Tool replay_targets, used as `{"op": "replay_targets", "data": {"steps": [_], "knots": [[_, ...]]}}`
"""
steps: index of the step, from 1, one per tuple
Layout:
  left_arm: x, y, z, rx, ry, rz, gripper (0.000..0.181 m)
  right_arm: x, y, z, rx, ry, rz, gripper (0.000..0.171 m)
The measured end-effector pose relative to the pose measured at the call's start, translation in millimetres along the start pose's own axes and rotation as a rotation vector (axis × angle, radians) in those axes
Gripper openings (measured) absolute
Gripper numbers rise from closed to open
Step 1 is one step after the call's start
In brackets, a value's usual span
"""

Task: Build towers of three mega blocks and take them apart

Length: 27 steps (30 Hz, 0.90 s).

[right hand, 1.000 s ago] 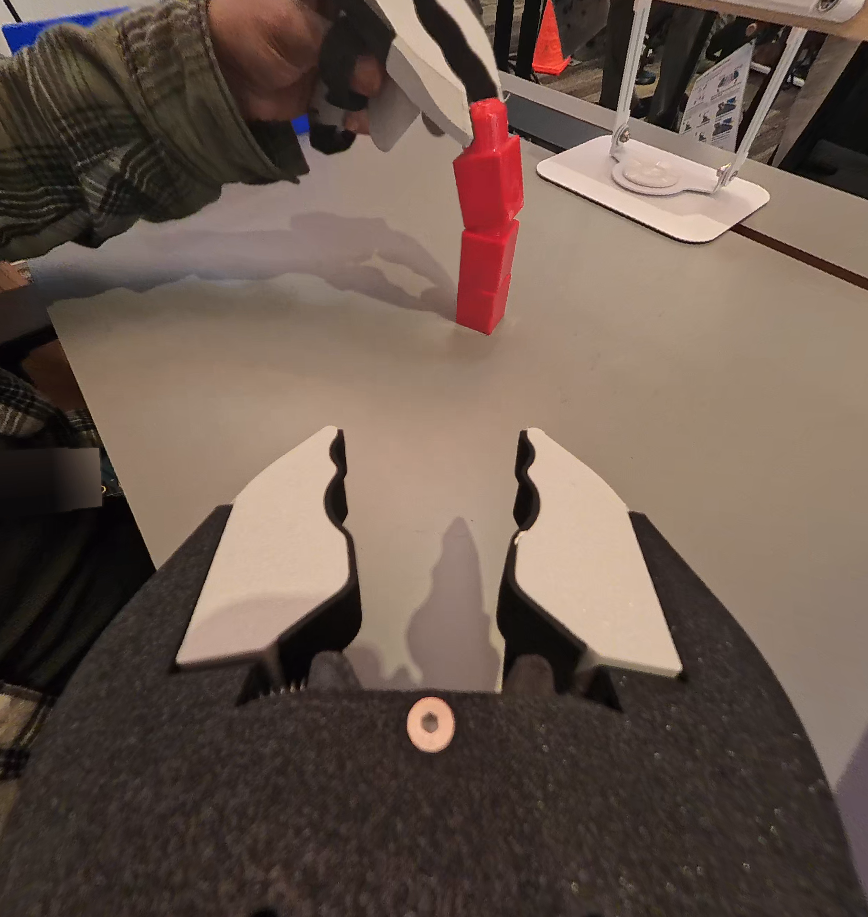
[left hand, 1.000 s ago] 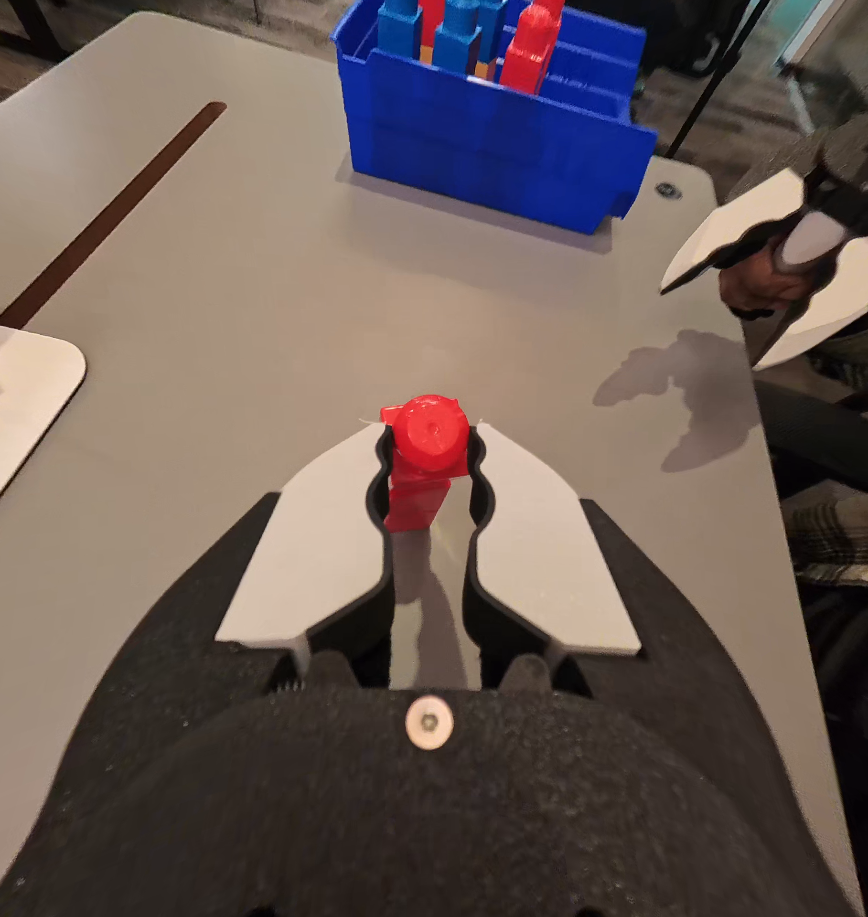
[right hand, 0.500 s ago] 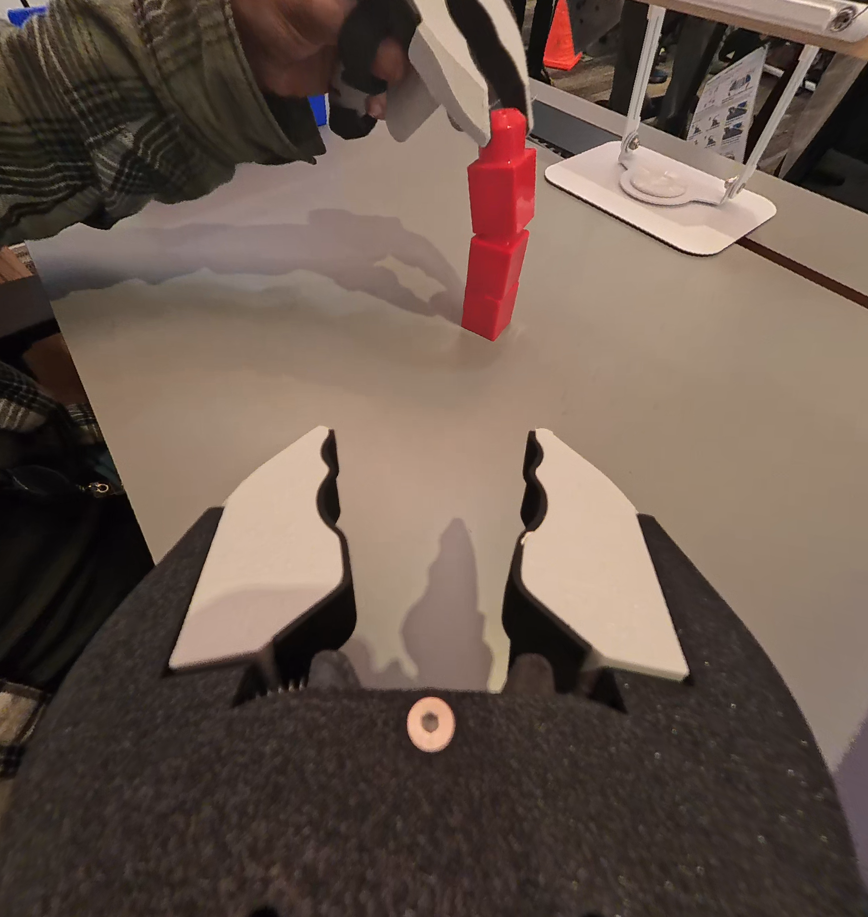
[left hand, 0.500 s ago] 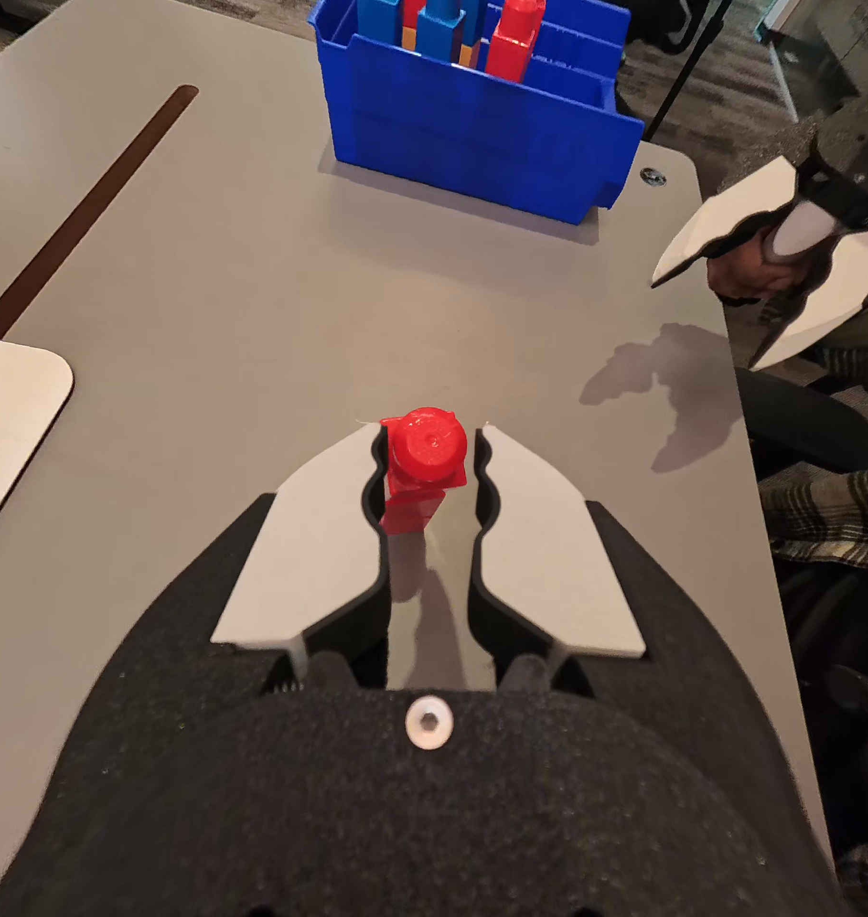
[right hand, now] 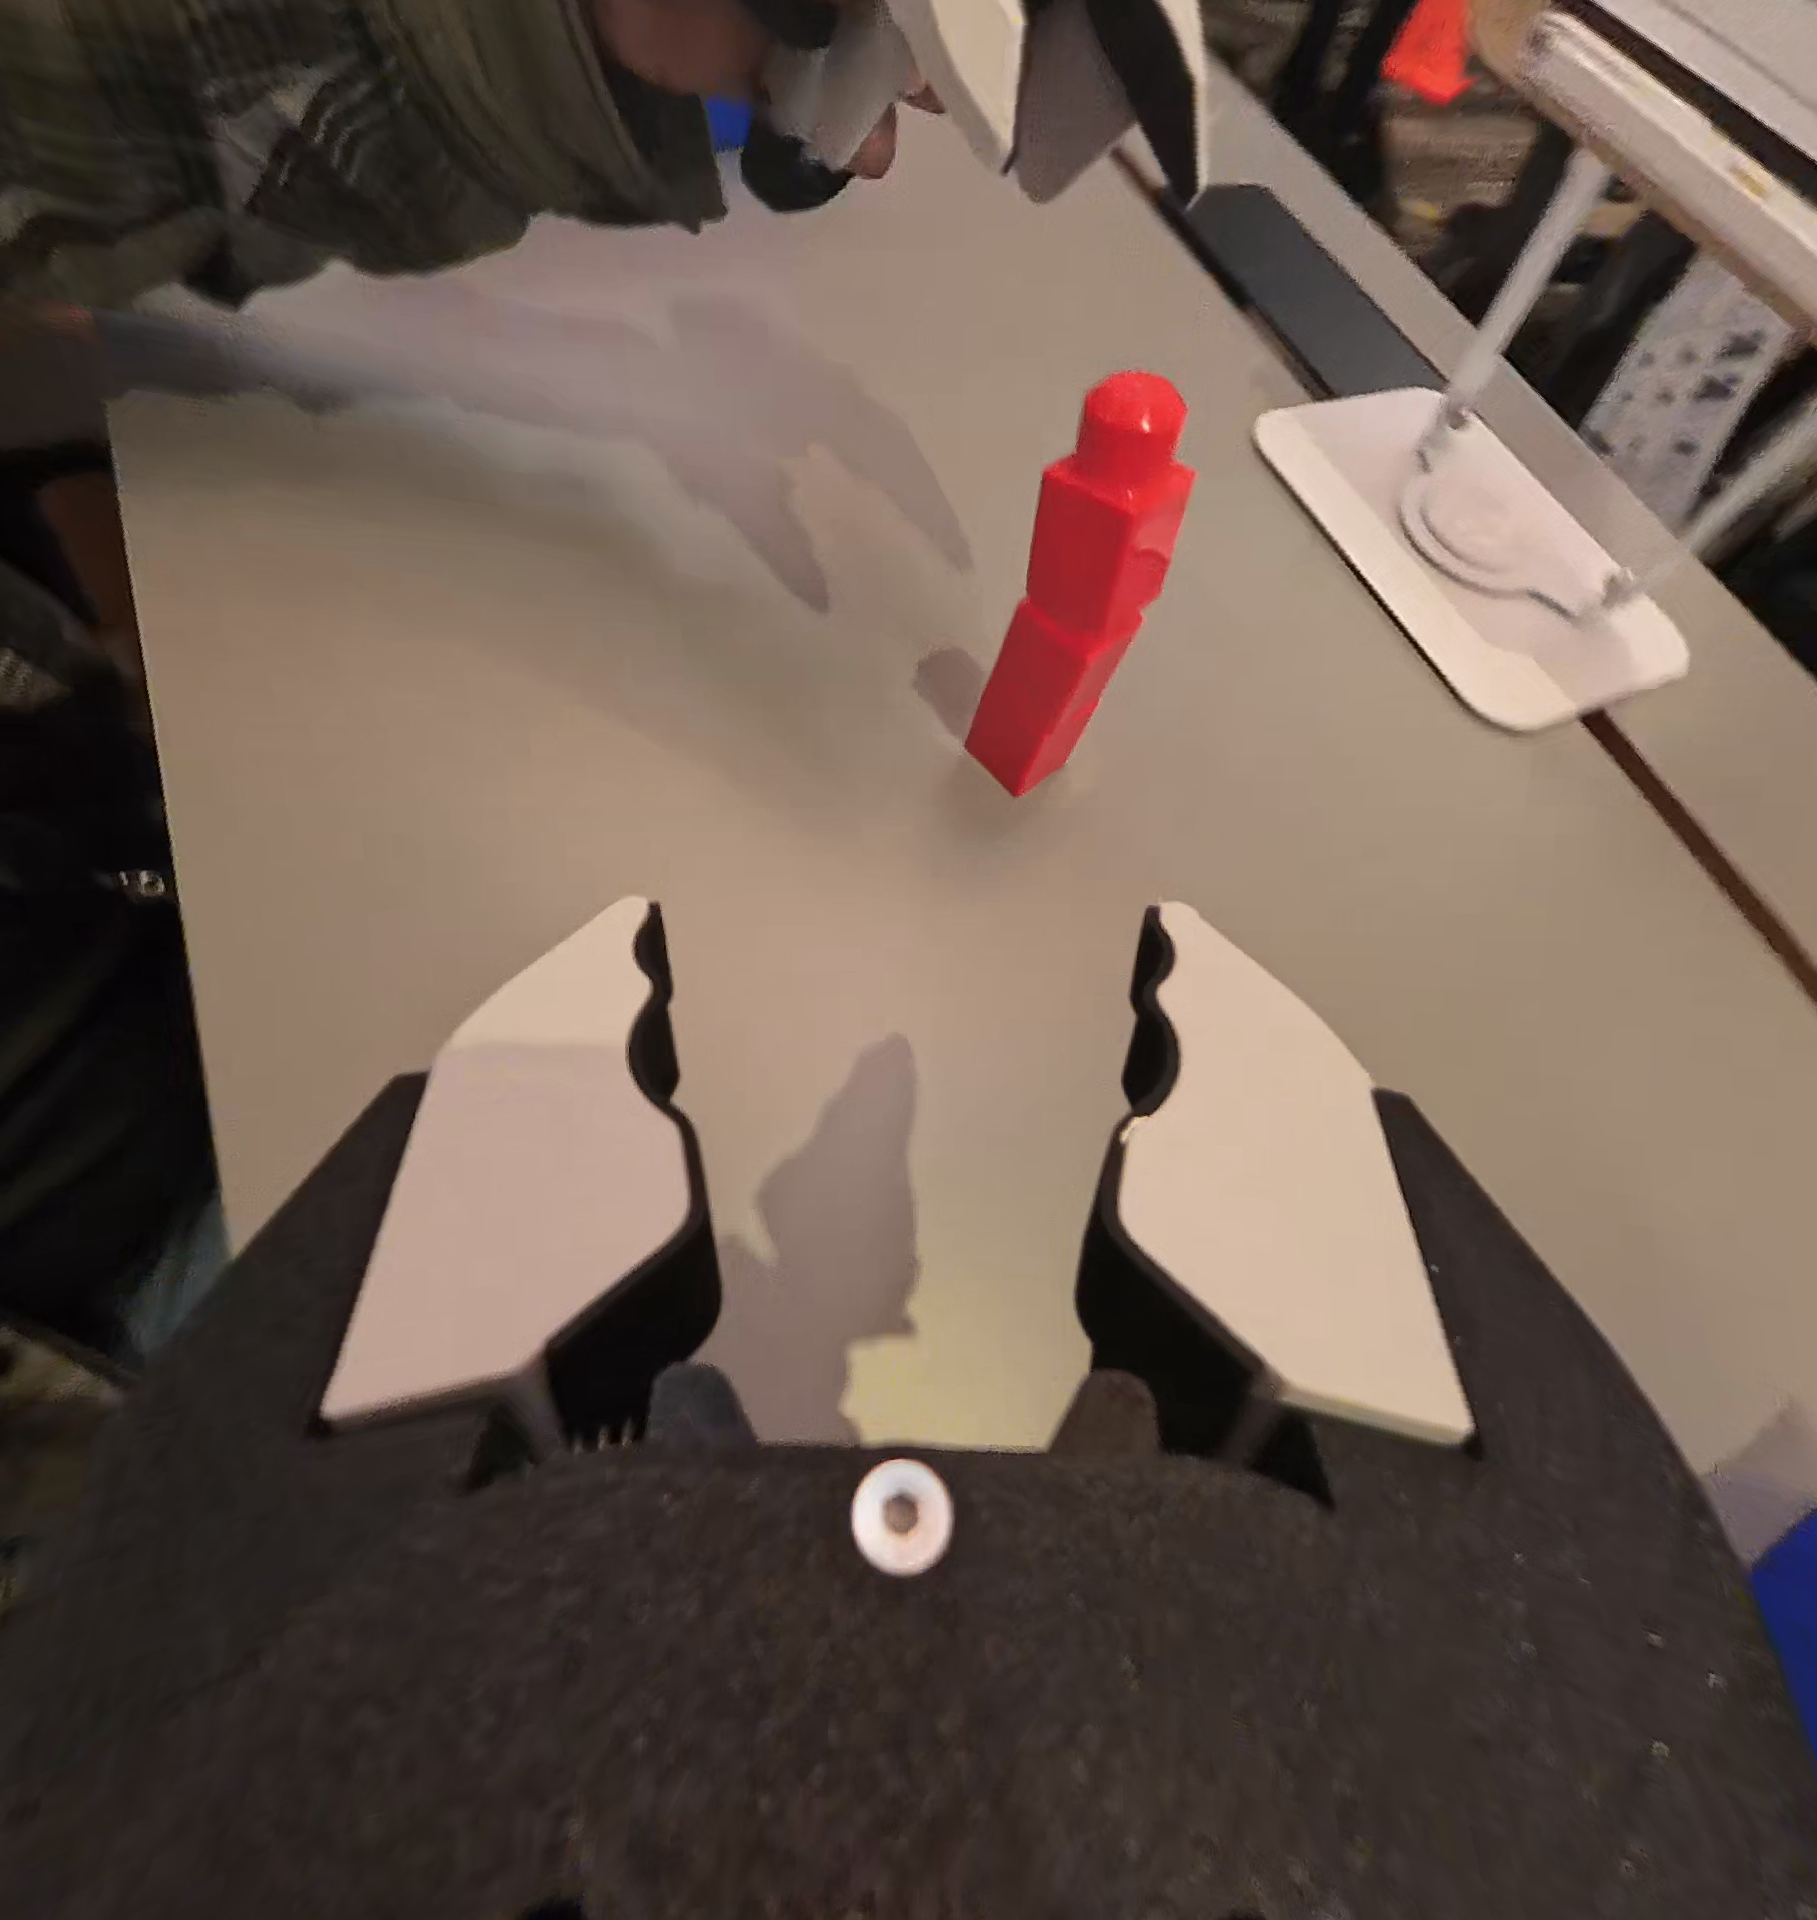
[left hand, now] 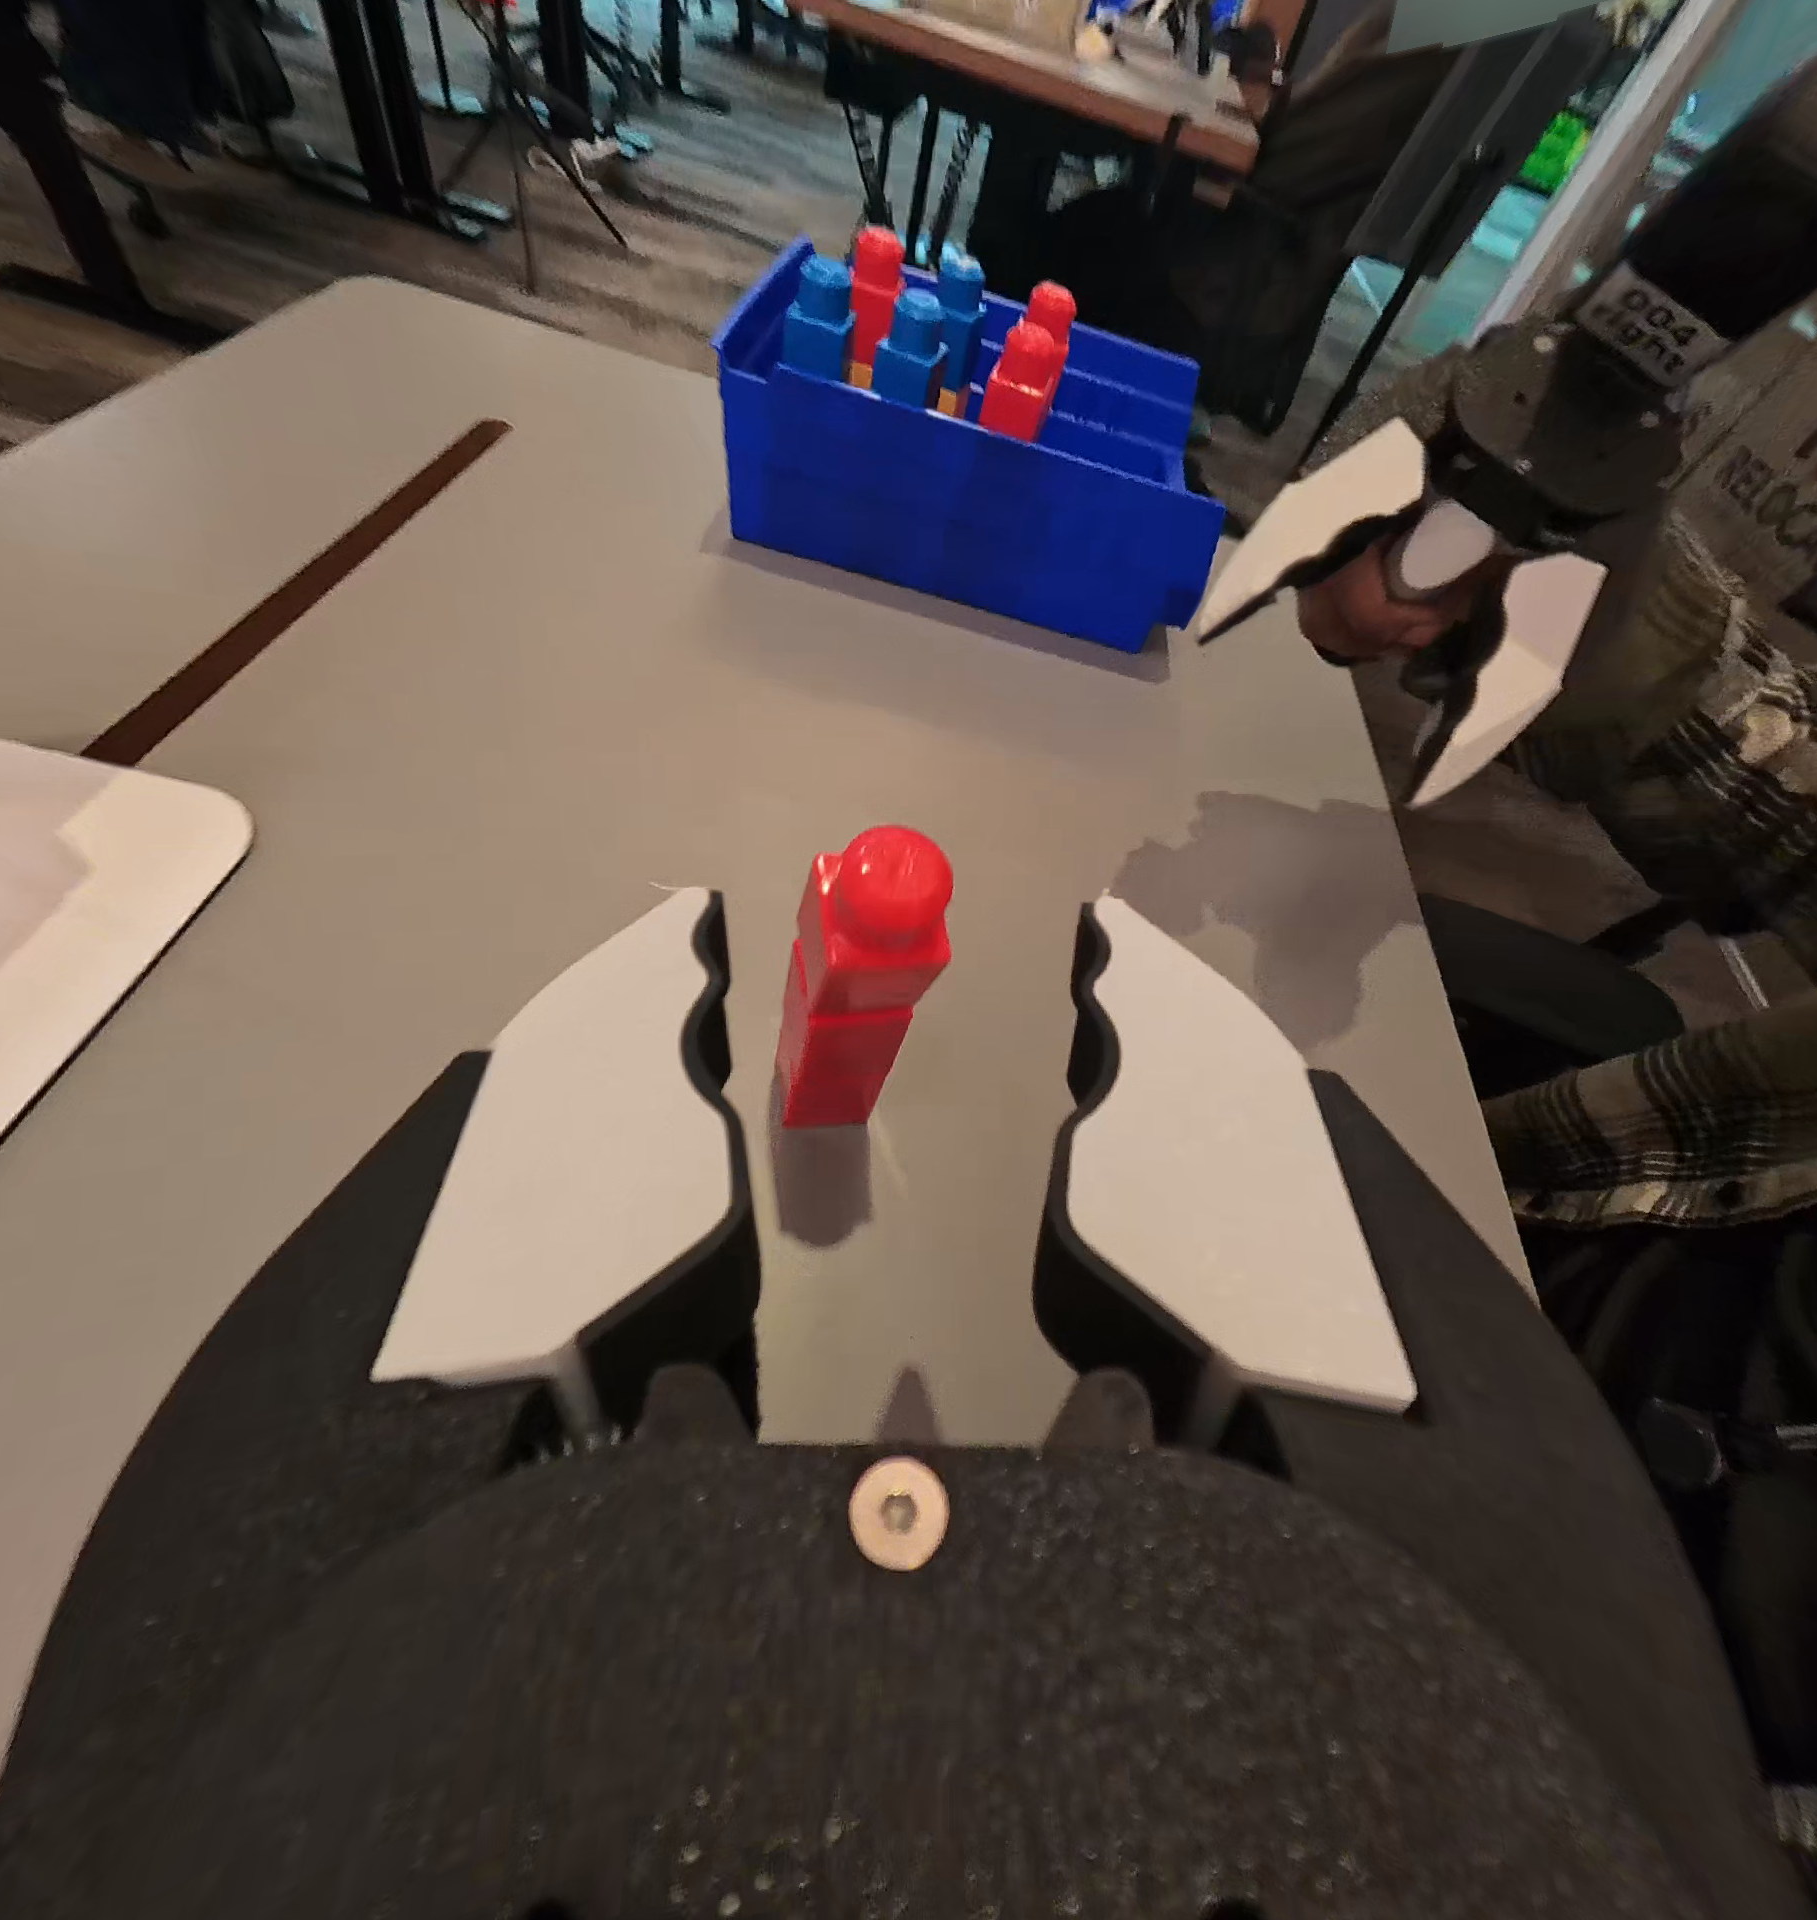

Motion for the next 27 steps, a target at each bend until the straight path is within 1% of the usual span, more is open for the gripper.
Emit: {"op": "replay_targets", "data": {"steps": [1, 3, 5, 8, 10, 14, 17, 21, 25, 27], "knots": [[-2.9, 10.7, 4.4, 0.031, 0.010, -0.010, 0.065, 6.8, -4.3, -7.4, -0.034, 0.053, -0.038, 0.087], [-9.3, 31.3, 15.9, 0.095, 0.032, -0.033, 0.067, 22.9, -16.5, -25.1, -0.074, 0.154, -0.103, 0.090], [-15.0, 48.3, 28.5, 0.158, 0.059, -0.042, 0.068, 37.9, -33.1, -44.9, -0.076, 0.216, -0.188, 0.089], [-21.2, 65.1, 42.5, 0.250, 0.105, -0.027, 0.064, 58.4, -62.5, -67.9, -0.079, 0.250, -0.321, 0.084], [-26.0, 70.2, 46.2, 0.272, 0.130, -0.031, 0.061, 68.7, -83.1, -75.0, -0.099, 0.252, -0.399, 0.082], [-25.7, 73.2, 45.1, 0.277, 0.128, -0.025, 0.060, 83.3, -117.7, -73.5, -0.151, 0.229, -0.489, 0.081], [-23.4, 72.2, 46.0, 0.263, 0.116, -0.020, 0.060, 86.8, -131.9, -67.7, -0.162, 0.209, -0.537, 0.078], [-21.1, 69.9, 46.6, 0.253, 0.106, -0.013, 0.060, 88.5, -137.8, -57.6, -0.159, 0.197, -0.563, 0.071], [-19.0, 68.1, 46.1, 0.251, 0.099, -0.007, 0.060, 87.8, -136.0, -56.3, -0.091, 0.167, -0.595, 0.054], [-18.9, 67.3, 46.5, 0.248, 0.101, -0.005, 0.060, 89.0, -135.7, -56.2, -0.061, 0.149, -0.603, 0.048]]}}
Point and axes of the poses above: each gripper's, where its closed fingertips meet, y back along the fingers, z out of its underside, x = y × z across the jaws, the point moved 3 cm from there along y, back along the fingers, and after that the axes turned 8 degrees about -z, right-handed, at the moved point
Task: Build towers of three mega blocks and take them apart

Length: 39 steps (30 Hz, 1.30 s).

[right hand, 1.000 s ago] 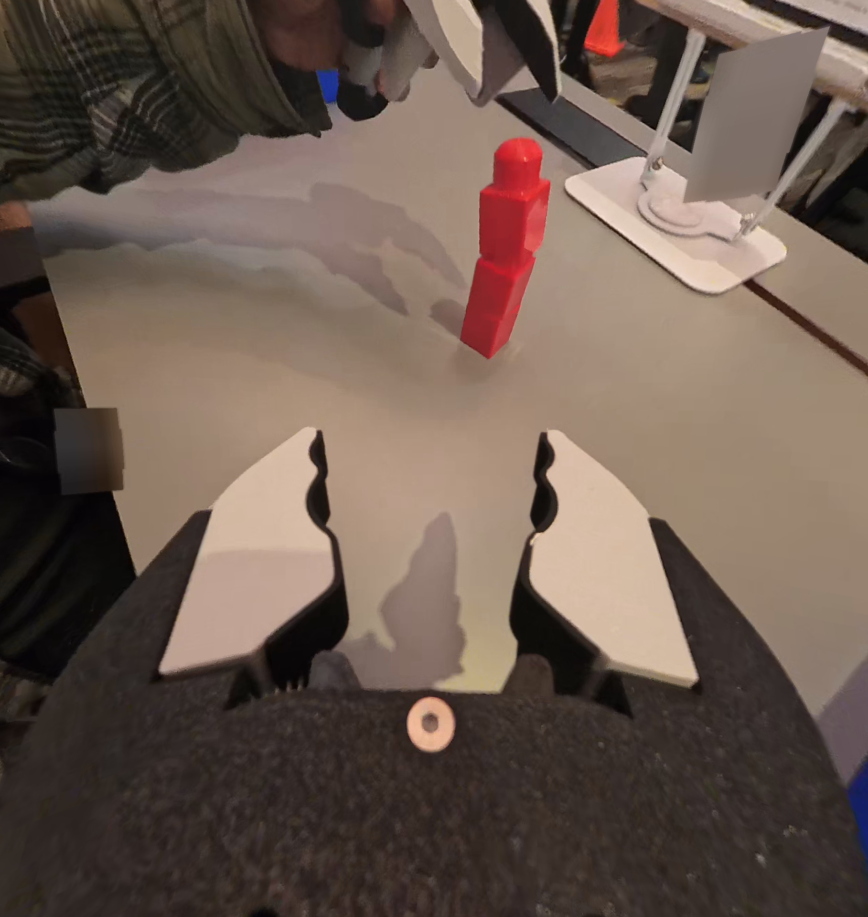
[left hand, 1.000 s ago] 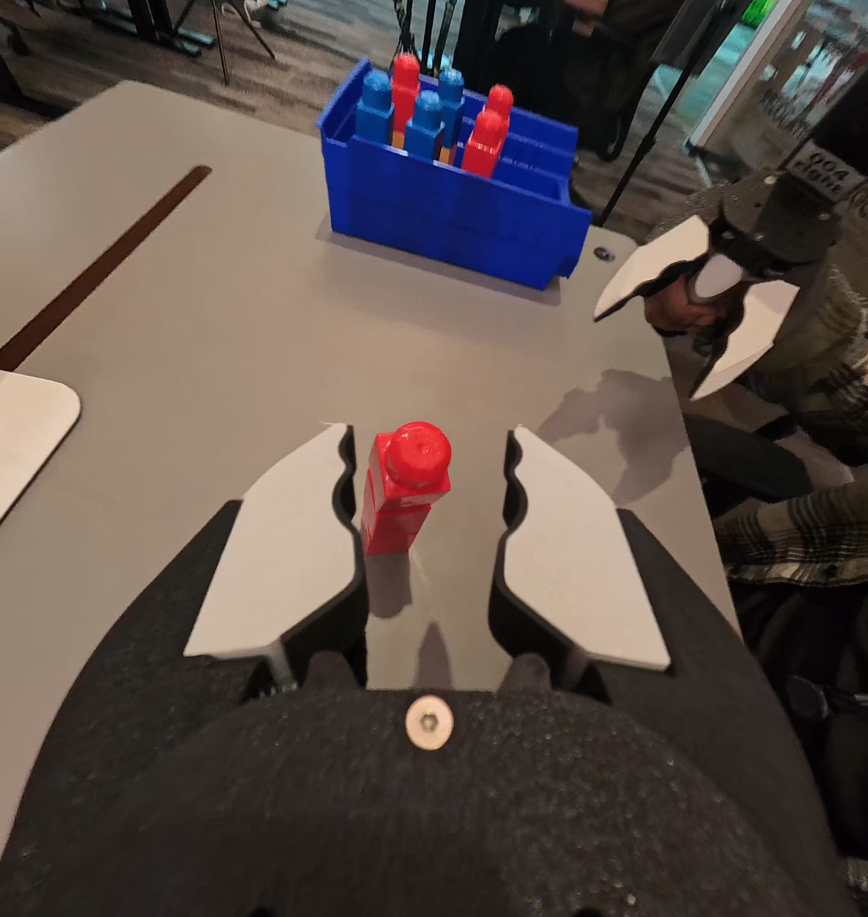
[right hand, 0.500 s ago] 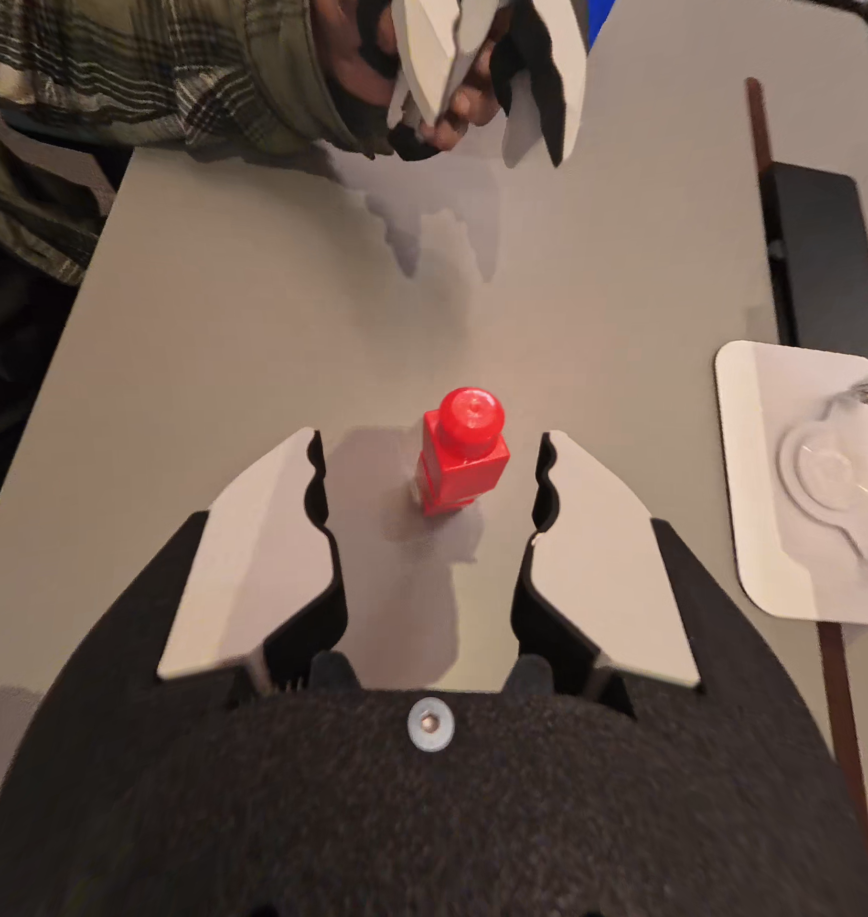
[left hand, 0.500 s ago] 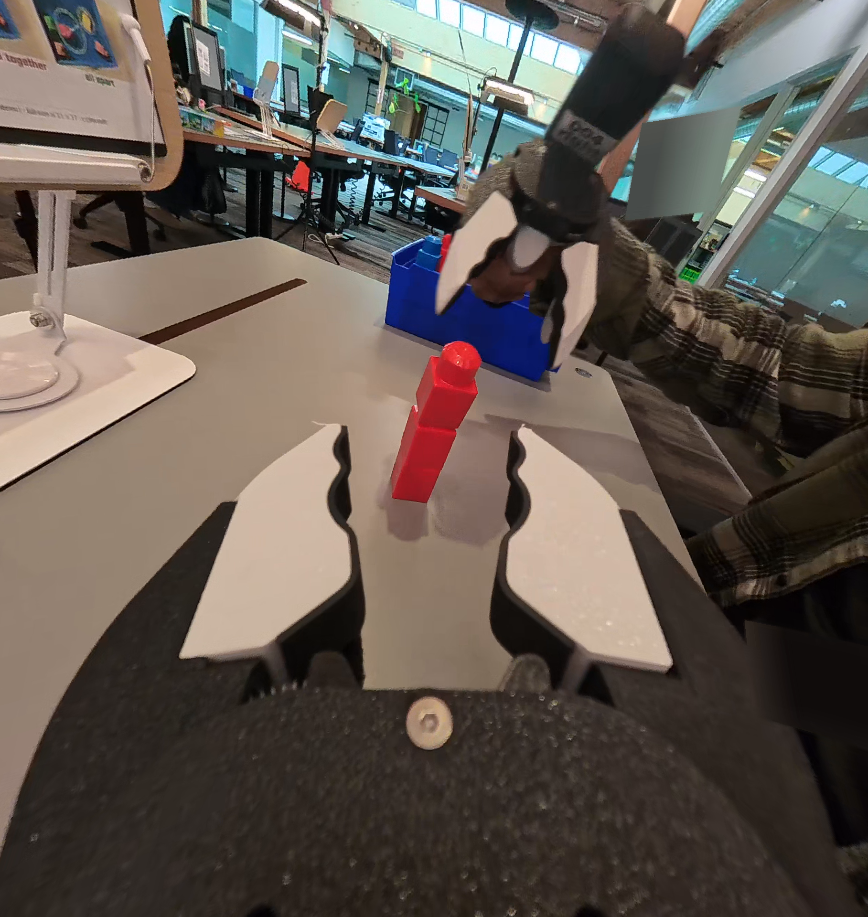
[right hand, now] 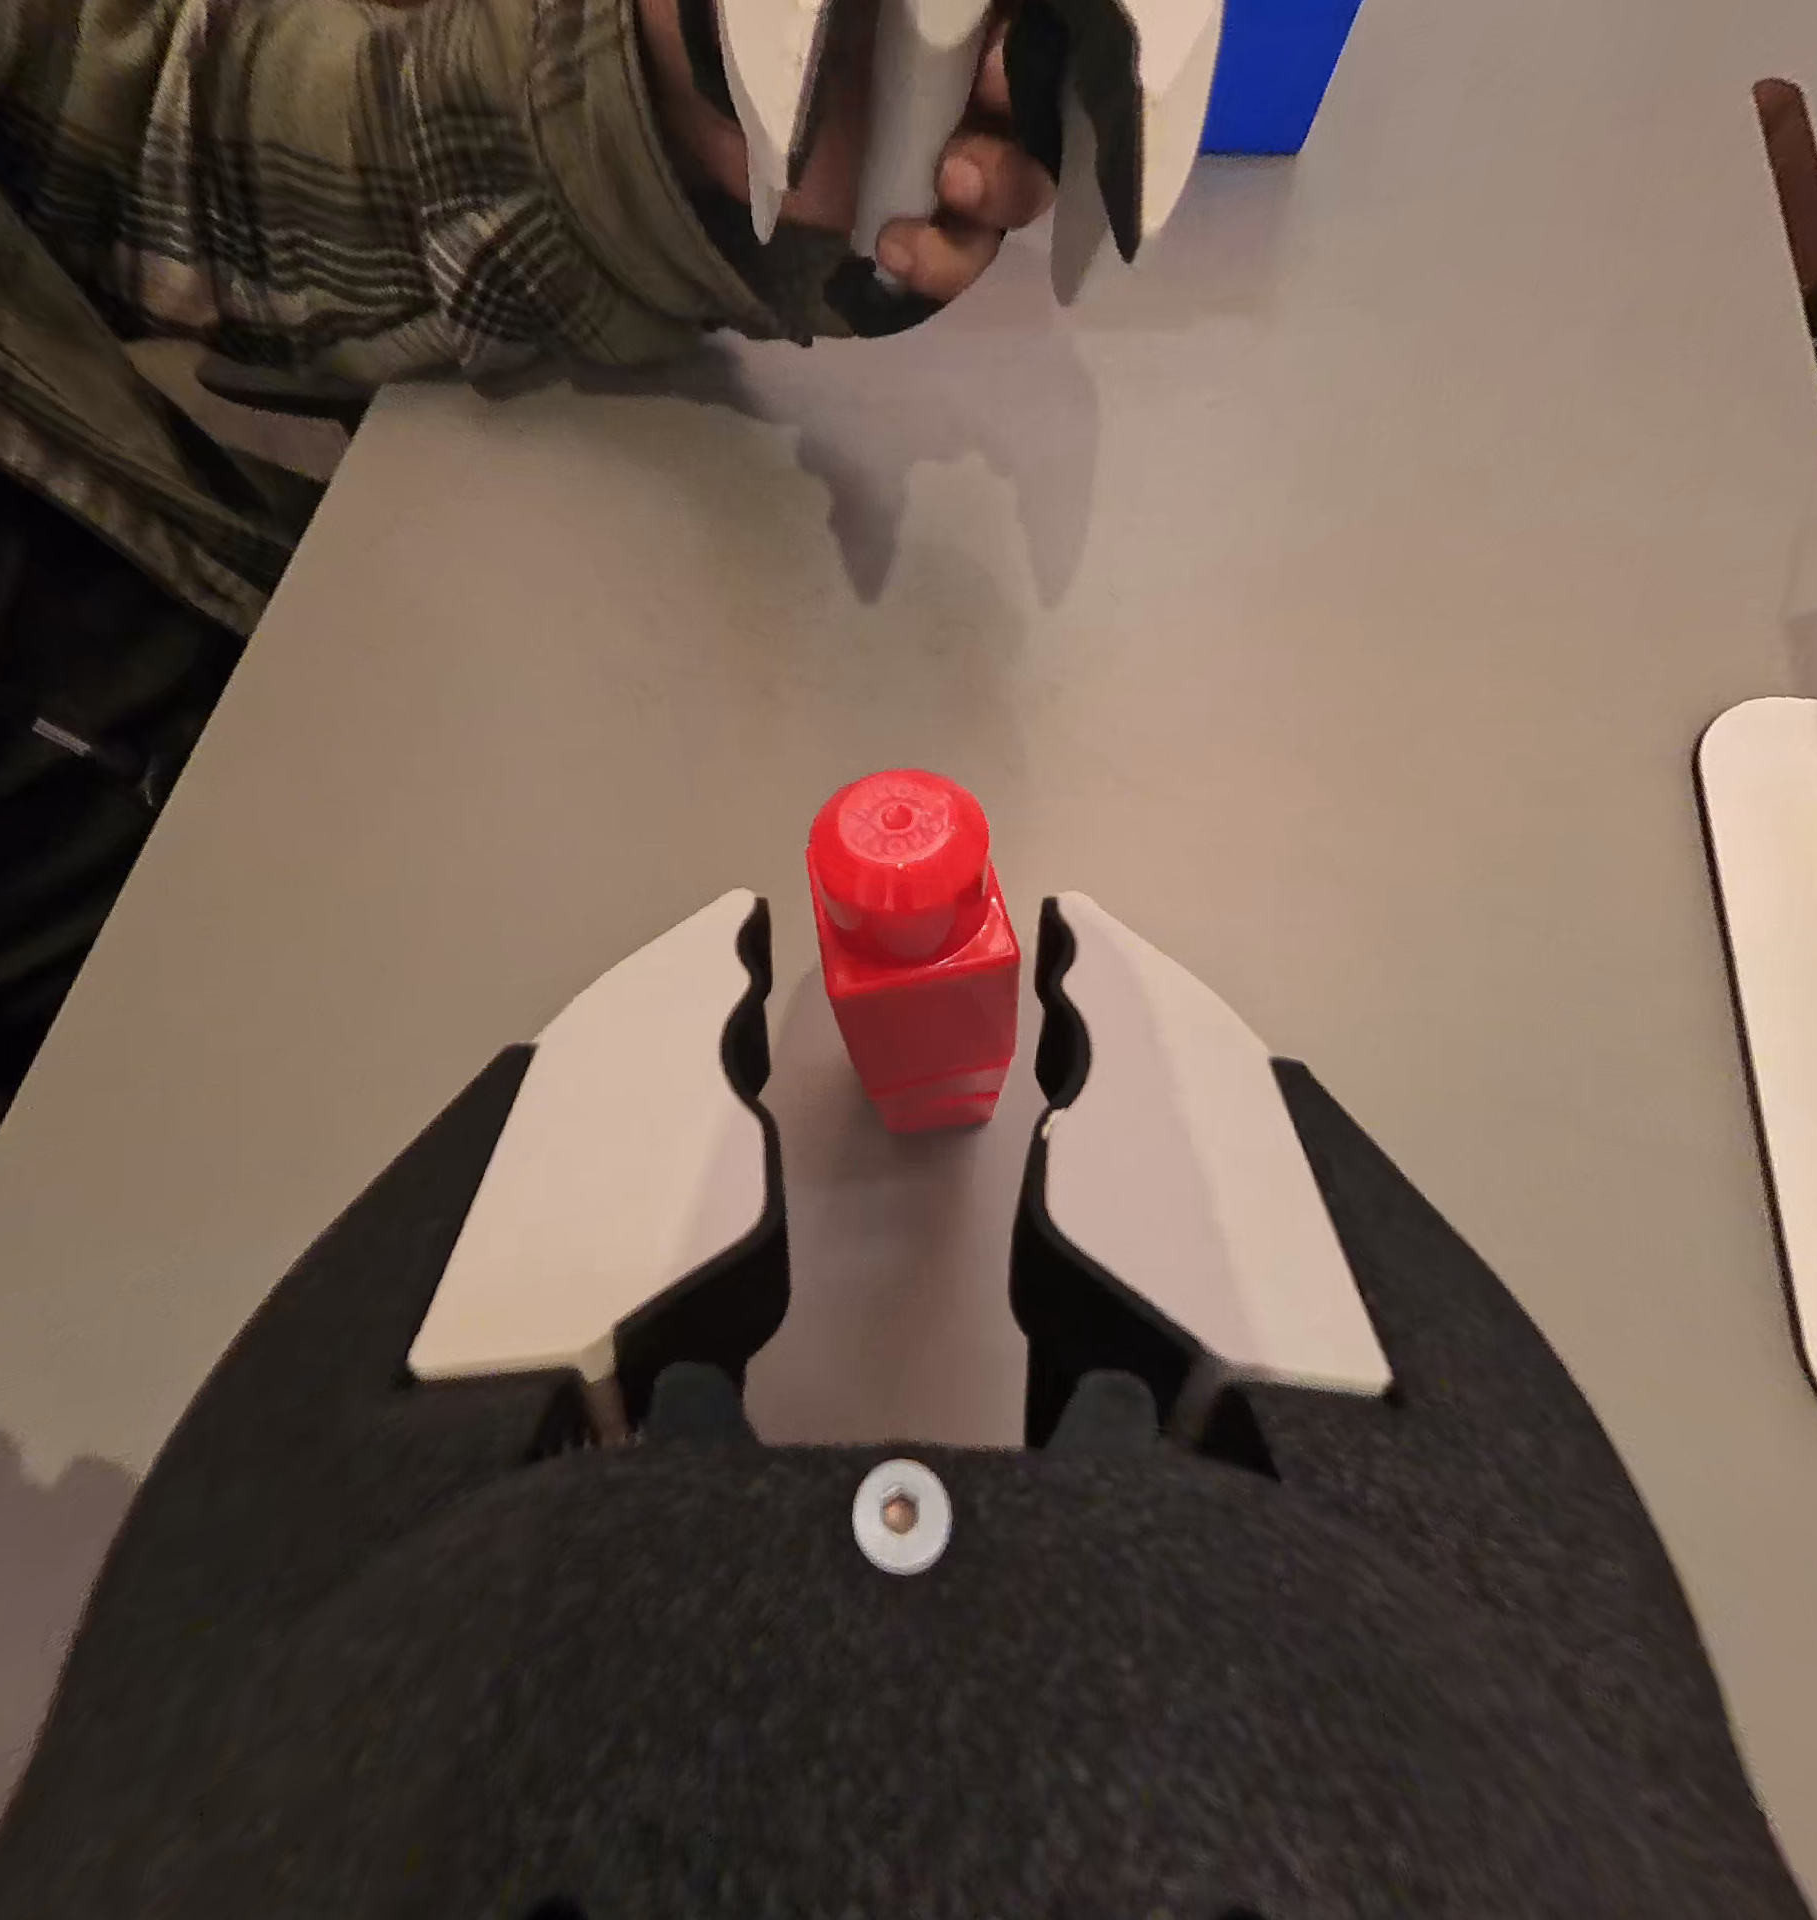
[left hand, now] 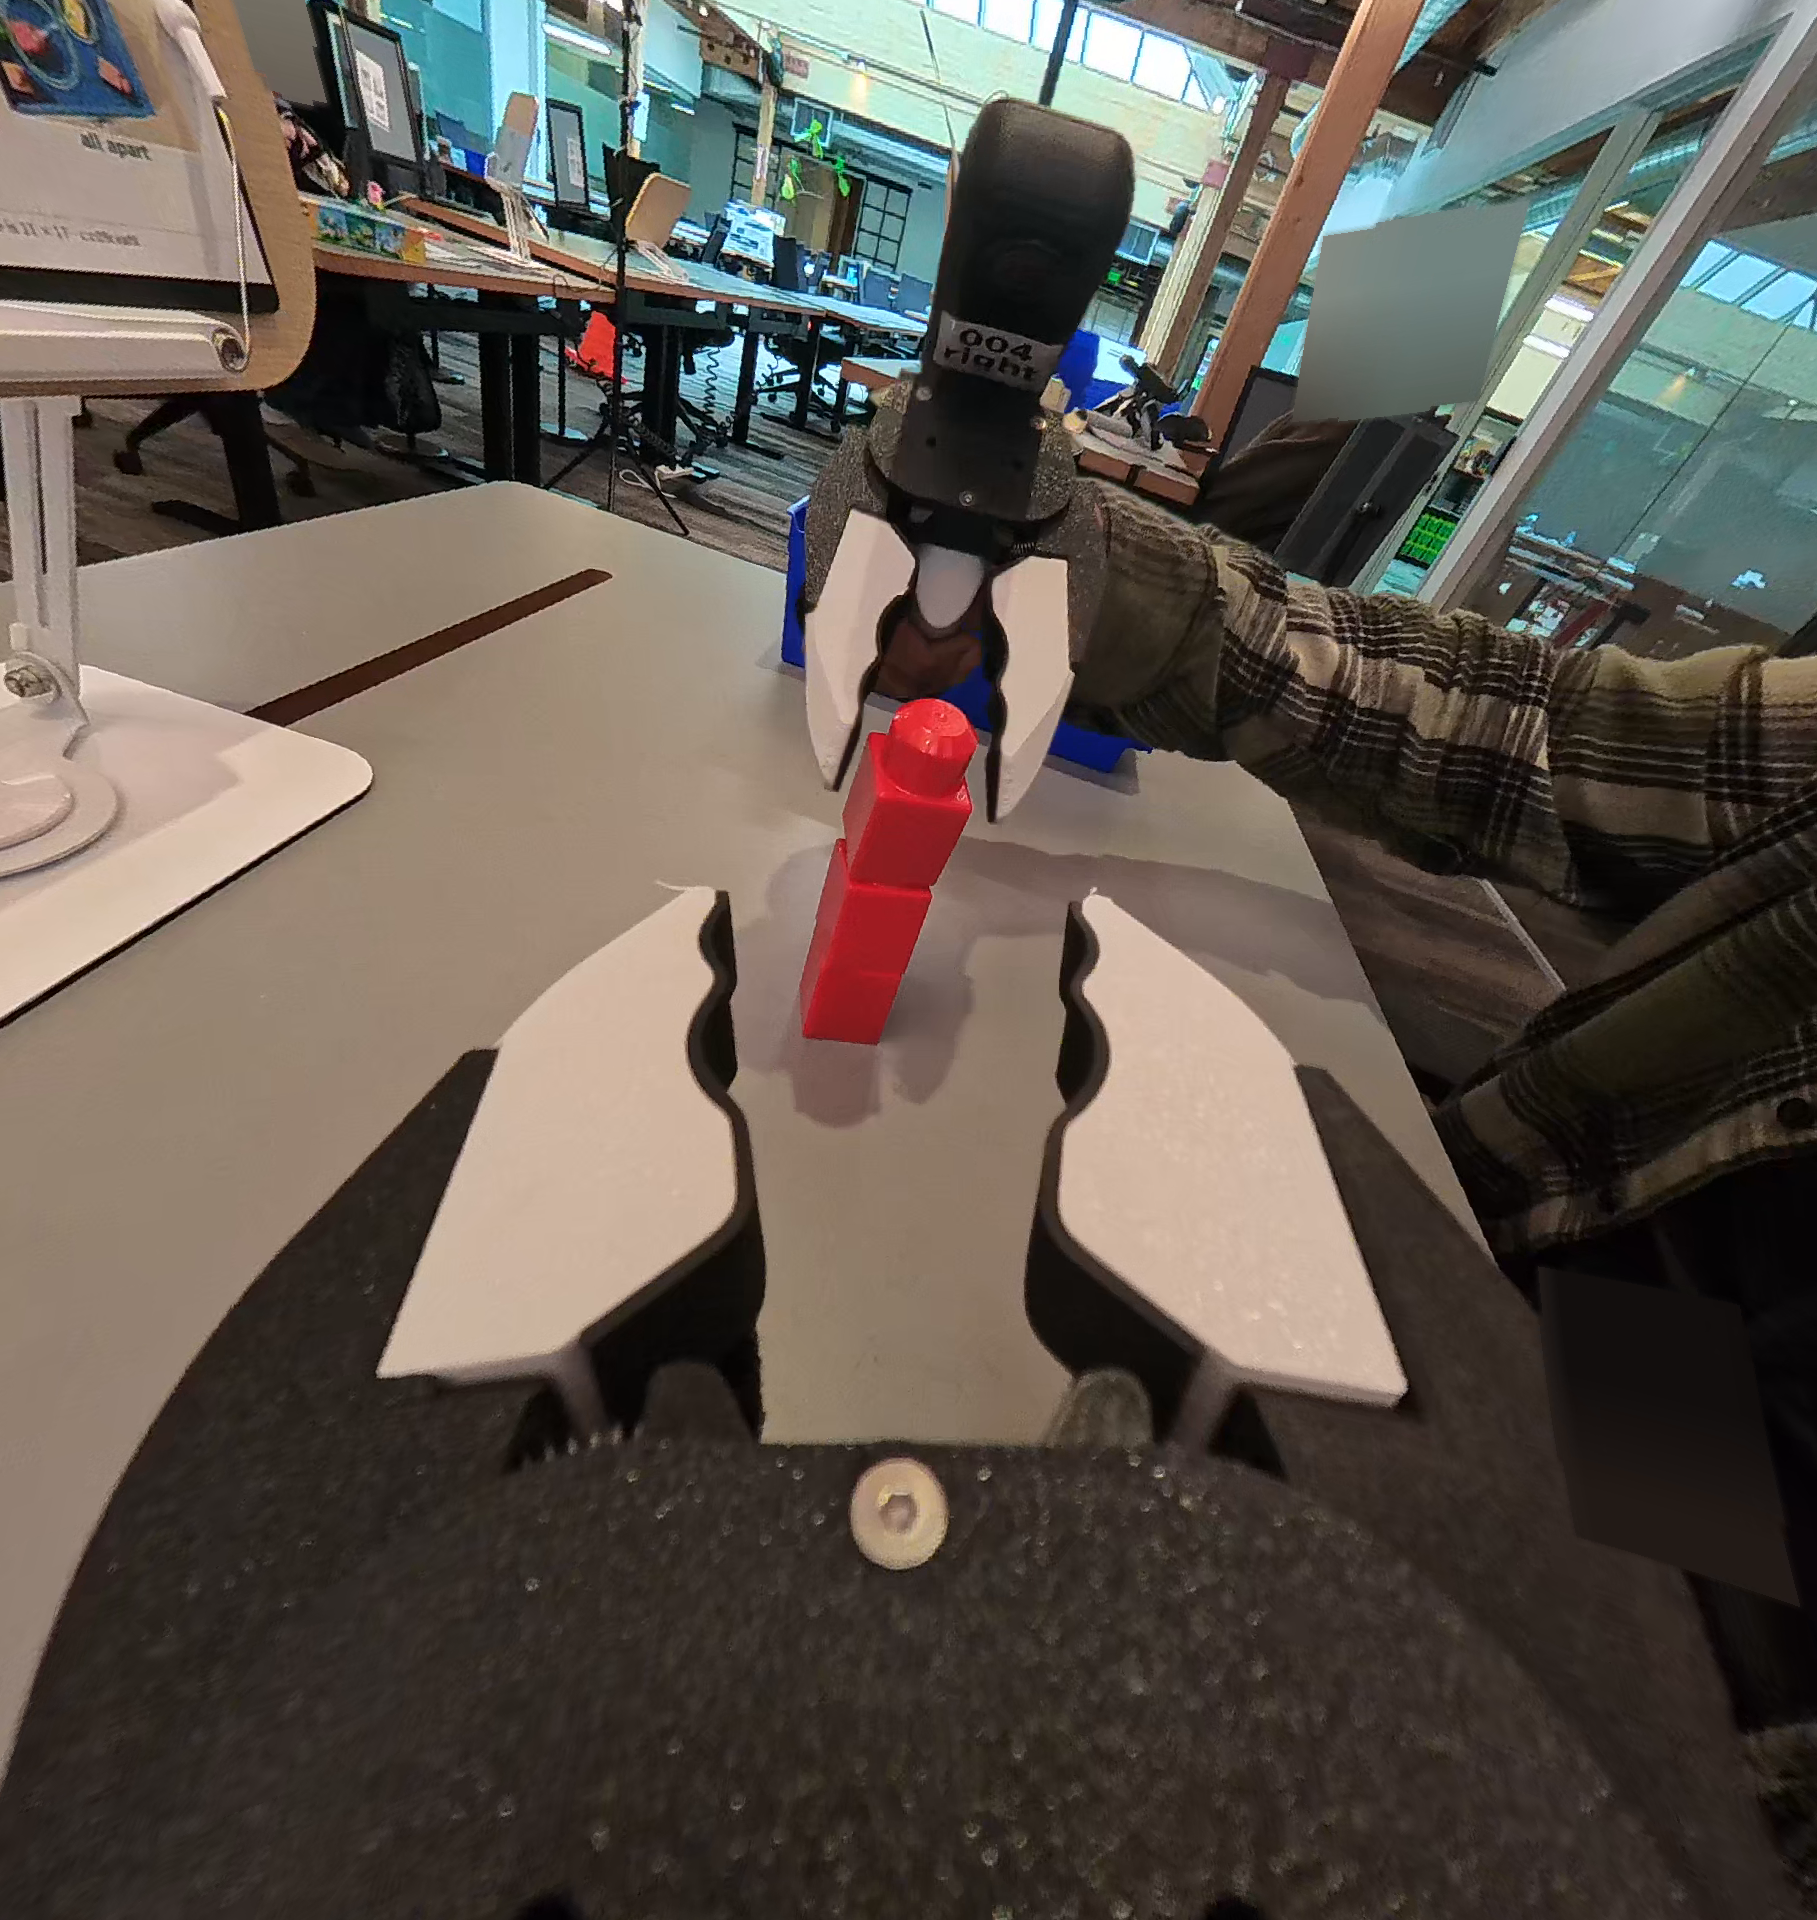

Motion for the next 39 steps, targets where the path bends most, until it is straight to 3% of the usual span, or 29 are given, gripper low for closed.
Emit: {"op": "replay_targets", "data": {"steps": [3, 13, 19, 39], "knots": [[0.0, -0.9, 1.3, -0.004, 0.005, 0.002, 0.060, 0.5, 0.1, 0.8, 0.051, -0.013, -0.014, 0.037], [-3.1, -1.5, 4.0, -0.011, 0.029, 0.001, 0.057, 2.2, 2.1, 5.6, 0.244, -0.024, 0.043, 0.036], [-2.8, -3.7, 6.5, -0.021, 0.036, 0.009, 0.056, 0.1, 1.7, 14.9, 0.263, -0.028, 0.066, 0.036], [-1.1, -17.1, 19.2, -0.107, -0.024, -0.038, 0.056, -0.3, 0.1, 13.7, -0.090, -0.137, 0.079, 0.037]]}}
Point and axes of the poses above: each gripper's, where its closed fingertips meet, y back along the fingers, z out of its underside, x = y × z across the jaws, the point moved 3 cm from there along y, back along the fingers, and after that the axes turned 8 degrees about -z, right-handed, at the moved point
